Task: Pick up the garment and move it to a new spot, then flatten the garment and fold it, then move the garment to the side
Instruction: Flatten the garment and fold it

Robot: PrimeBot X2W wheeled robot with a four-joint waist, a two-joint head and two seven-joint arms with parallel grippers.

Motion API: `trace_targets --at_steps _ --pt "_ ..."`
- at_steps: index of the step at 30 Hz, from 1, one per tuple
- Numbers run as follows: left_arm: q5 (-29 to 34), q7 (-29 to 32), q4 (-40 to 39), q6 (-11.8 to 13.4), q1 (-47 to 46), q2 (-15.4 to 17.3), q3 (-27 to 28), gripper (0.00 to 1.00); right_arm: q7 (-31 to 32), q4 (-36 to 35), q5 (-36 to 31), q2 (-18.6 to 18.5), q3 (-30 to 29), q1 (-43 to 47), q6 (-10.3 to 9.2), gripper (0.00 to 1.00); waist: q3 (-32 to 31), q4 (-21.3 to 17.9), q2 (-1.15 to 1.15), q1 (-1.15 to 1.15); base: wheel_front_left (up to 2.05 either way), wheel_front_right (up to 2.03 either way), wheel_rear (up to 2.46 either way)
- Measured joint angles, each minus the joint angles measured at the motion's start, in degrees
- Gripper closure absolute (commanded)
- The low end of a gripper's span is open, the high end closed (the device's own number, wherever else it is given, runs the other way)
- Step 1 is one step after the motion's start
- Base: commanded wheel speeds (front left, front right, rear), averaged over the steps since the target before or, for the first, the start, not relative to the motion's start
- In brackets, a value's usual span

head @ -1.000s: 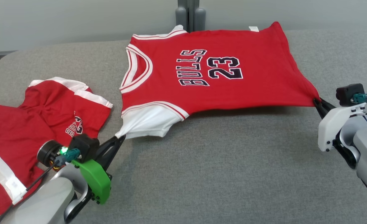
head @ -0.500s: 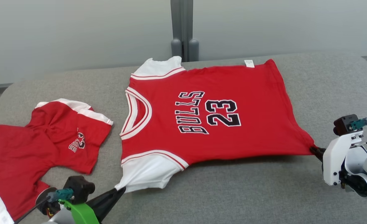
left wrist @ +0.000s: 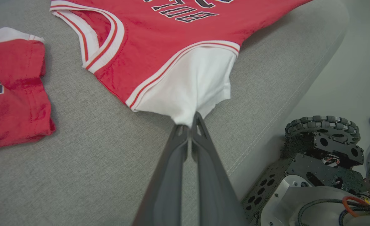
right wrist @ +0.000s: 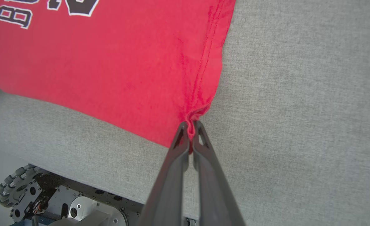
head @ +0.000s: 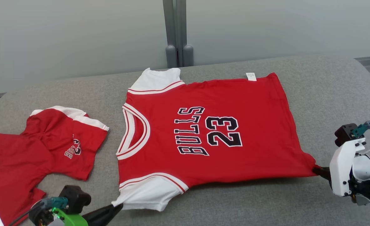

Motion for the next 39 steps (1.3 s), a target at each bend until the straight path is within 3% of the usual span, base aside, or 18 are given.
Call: trace_targets --at_steps 10,20,39 --pt "1.4 2.5 3.1 0.0 -8.3 -2.6 0.9 1.00 2.7 1.8 -0.9 0.2 0.1 -7.0 0.00 1.00 3.7 0.3 0.00 0.00 0.00 0.00 0.00" --pt "1.2 3.7 8.1 0.0 -18.2 -5.6 0.0 1.00 3.4 6.7 -3.2 3.4 -0.3 -14.8 0.00 1.00 9.8 0.0 0.00 0.00 0.00 0.00 0.00" --pt "0.5 3.2 18.6 0.0 -31.0 -8.9 -5.2 1.00 -0.9 10.9 -5.0 8.5 2.6 -22.6 0.00 1.00 17.7 -1.5 0.00 0.01 0.00 0.00 0.00"
